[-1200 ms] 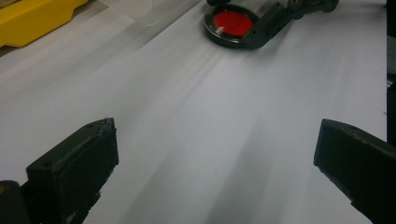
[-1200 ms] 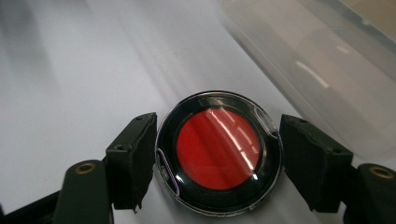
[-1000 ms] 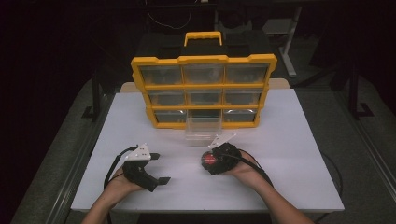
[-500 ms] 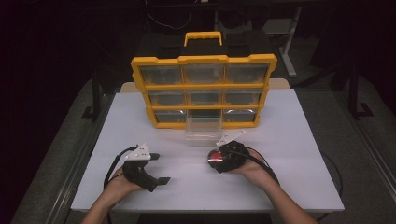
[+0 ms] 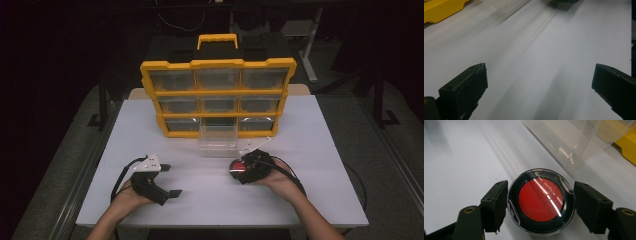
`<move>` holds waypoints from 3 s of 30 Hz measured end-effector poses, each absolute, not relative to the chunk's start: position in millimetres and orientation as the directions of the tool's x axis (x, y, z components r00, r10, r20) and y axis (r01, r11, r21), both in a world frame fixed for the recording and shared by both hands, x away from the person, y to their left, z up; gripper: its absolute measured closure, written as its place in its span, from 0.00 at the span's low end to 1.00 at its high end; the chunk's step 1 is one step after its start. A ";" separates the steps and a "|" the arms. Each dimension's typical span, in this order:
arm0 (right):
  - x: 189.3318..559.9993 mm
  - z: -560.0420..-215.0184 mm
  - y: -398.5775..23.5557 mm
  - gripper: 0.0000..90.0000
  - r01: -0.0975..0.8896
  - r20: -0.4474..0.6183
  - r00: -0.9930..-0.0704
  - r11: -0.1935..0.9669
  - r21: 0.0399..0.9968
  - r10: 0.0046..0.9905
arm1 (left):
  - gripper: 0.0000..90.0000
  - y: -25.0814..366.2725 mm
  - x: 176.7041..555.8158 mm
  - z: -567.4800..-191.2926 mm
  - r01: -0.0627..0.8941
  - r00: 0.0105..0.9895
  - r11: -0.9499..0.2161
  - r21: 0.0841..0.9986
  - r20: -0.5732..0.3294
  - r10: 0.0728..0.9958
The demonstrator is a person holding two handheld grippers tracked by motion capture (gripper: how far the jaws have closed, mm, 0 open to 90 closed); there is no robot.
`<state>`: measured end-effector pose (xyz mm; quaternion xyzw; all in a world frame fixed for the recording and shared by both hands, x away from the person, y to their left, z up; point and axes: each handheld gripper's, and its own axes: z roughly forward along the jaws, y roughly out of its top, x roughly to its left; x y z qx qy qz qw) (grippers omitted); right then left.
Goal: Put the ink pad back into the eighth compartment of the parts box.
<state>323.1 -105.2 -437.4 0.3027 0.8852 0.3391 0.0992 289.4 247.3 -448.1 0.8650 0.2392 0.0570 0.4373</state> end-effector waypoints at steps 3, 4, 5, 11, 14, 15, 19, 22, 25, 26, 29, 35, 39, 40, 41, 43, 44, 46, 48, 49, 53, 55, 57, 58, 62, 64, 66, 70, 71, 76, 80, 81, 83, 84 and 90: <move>323.4 -436.5 -108.0 0.32 0.469 0.027 -0.796 0.588 0.659 0.605 | 0.00 247.4 289.4 -447.9 0.363 0.879 -0.503 0.784 -0.110 0.463; 323.6 -436.0 -108.9 0.32 0.469 0.026 -0.796 0.588 0.659 0.605 | 0.00 247.4 289.3 -448.0 0.364 0.879 -0.502 0.784 -0.110 0.464; 323.7 -435.6 -109.8 0.32 0.470 0.027 -0.795 0.588 0.658 0.606 | 0.00 247.4 289.4 -448.2 0.365 0.878 -0.501 0.785 -0.111 0.465; 325.3 -433.2 -115.3 0.32 0.477 0.028 -0.790 0.587 0.654 0.612 | 0.00 247.7 289.6 -448.3 0.366 0.877 -0.500 0.785 -0.112 0.467; 326.2 -431.3 -117.6 0.32 0.479 0.031 -0.790 0.585 0.654 0.612 | 0.00 247.6 289.6 -448.2 0.366 0.877 -0.501 0.785 -0.111 0.467; 326.5 -430.6 -118.3 0.32 0.480 0.033 -0.790 0.585 0.654 0.613 | 0.00 247.6 289.7 -448.3 0.366 0.877 -0.501 0.784 -0.111 0.467; 327.6 -428.5 -120.1 0.32 0.478 0.031 -0.791 0.585 0.655 0.611 | 0.00 247.3 289.7 -448.4 0.366 0.877 -0.502 0.784 -0.111 0.467; 328.9 -425.5 -122.3 0.32 0.481 0.036 -0.790 0.583 0.655 0.612 | 0.00 247.4 289.8 -448.4 0.366 0.877 -0.501 0.784 -0.111 0.467; 329.8 -423.2 -124.2 0.32 0.482 0.036 -0.789 0.581 0.656 0.613 | 0.00 247.6 289.8 -448.3 0.366 0.877 -0.502 0.784 -0.110 0.467; 330.1 -422.2 -124.8 0.32 0.483 0.037 -0.788 0.579 0.657 0.615 | 0.00 247.5 289.8 -448.3 0.366 0.877 -0.501 0.784 -0.111 0.468; 331.2 -419.2 -127.2 0.32 0.480 0.036 -0.788 0.578 0.660 0.614 | 0.00 247.3 289.9 -448.3 0.366 0.877 -0.502 0.784 -0.111 0.468; 332.8 -413.3 -129.8 0.32 0.482 0.038 -0.787 0.575 0.661 0.616 | 0.00 247.5 290.2 -448.4 0.368 0.876 -0.503 0.782 -0.112 0.469; 333.8 -410.0 -130.1 0.32 0.478 0.035 -0.791 0.580 0.659 0.611 | 0.00 247.4 290.1 -448.5 0.369 0.876 -0.503 0.782 -0.112 0.469; 334.1 -409.4 -130.0 0.32 0.476 0.034 -0.792 0.582 0.660 0.609 | 0.00 247.4 290.2 -448.5 0.368 0.877 -0.504 0.781 -0.111 0.468; 334.3 -408.6 -130.1 0.32 0.473 0.031 -0.794 0.585 0.659 0.607 | 0.00 247.4 290.2 -448.6 0.367 0.877 -0.505 0.781 -0.109 0.469; 334.7 -407.1 -130.0 0.32 0.476 0.035 -0.793 0.584 0.658 0.608 | 0.00 247.4 290.3 -448.6 0.368 0.877 -0.505 0.781 -0.110 0.468; 335.0 -406.1 -130.1 0.32 0.474 0.032 -0.795 0.587 0.656 0.606 | 0.00 247.4 290.3 -448.5 0.368 0.876 -0.505 0.781 -0.110 0.469; 335.9 -404.3 -129.9 0.32 0.470 0.027 -0.797 0.591 0.655 0.604 | 0.00 247.6 290.4 -448.5 0.369 0.876 -0.505 0.781 -0.110 0.470; 336.2 -402.6 -130.0 0.32 0.470 0.025 -0.797 0.596 0.651 0.603 | 0.00 247.6 290.3 -448.5 0.369 0.875 -0.504 0.781 -0.110 0.470; 336.7 -401.8 -130.2 0.32 0.470 0.024 -0.797 0.594 0.653 0.603 | 0.00 247.6 290.4 -448.4 0.369 0.876 -0.505 0.781 -0.110 0.470; 337.8 -397.5 -132.6 0.32 0.472 0.026 -0.796 0.592 0.653 0.605 | 0.00 247.5 290.3 -448.4 0.370 0.874 -0.501 0.783 -0.111 0.473; 338.2 -395.4 -134.0 0.32 0.472 0.025 -0.795 0.592 0.654 0.606 | 0.00 247.7 290.5 -448.4 0.368 0.875 -0.502 0.782 -0.108 0.473; 339.0 -392.9 -135.9 0.32 0.472 0.029 -0.795 0.587 0.658 0.606 | 0.00 247.7 290.5 -448.4 0.368 0.874 -0.502 0.782 -0.108 0.473; 339.2 -391.4 -136.7 0.32 0.472 0.029 -0.794 0.586 0.659 0.608 | 0.00 247.7 290.5 -448.4 0.368 0.874 -0.502 0.782 -0.108 0.473; 339.8 -386.6 -139.4 0.32 0.472 0.033 -0.794 0.582 0.663 0.606 | 0.00 247.5 290.6 -448.5 0.371 0.874 -0.505 0.779 -0.110 0.473; 340.5 -382.2 -140.7 0.32 0.467 0.027 -0.795 0.583 0.665 0.606 | 0.00 247.6 290.6 -448.4 0.373 0.873 -0.503 0.780 -0.111 0.475; 341.1 -379.5 -141.1 0.32 0.466 0.023 -0.795 0.585 0.664 0.606 | 0.00 247.8 290.7 -448.2 0.372 0.873 -0.503 0.780 -0.109 0.476; 342.5 -374.0 -141.2 0.32 0.461 0.018 -0.797 0.589 0.664 0.604 | 0.00 247.7 290.7 -448.3 0.372 0.873 -0.503 0.780 -0.109 0.476; 342.9 -372.5 -141.1 0.32 0.461 0.016 -0.796 0.589 0.664 0.605 | 0.00 247.8 290.8 -448.2 0.371 0.873 -0.504 0.780 -0.108 0.476; 346.1 -362.9 -140.6 0.32 0.455 0.009 -0.796 0.588 0.669 0.606 | 0.00 247.9 290.8 -448.3 0.373 0.872 -0.501 0.781 -0.112 0.476; 348.7 -354.8 -139.9 0.32 0.449 0.004 -0.796 0.586 0.675 0.605 | 0.00 247.9 291.1 -448.3 0.373 0.873 -0.502 0.781 -0.111 0.475; 349.1 -353.9 -139.5 0.32 0.448 0.005 -0.797 0.584 0.677 0.604 | 0.00 247.8 291.0 -448.3 0.373 0.873 -0.501 0.781 -0.112 0.475; 350.3 -351.2 -138.6 0.32 0.448 0.004 -0.796 0.586 0.676 0.605 | 0.00 247.7 291.1 -448.4 0.374 0.873 -0.501 0.781 -0.113 0.475; 351.0 -350.1 -138.0 0.32 0.447 0.004 -0.797 0.585 0.677 0.604 | 0.00 247.8 291.2 -448.4 0.375 0.872 -0.500 0.780 -0.114 0.475; 354.3 -342.2 -134.0 0.32 0.441 0.000 -0.799 0.587 0.679 0.601 | 0.00 248.0 291.2 -448.3 0.376 0.871 -0.496 0.782 -0.117 0.477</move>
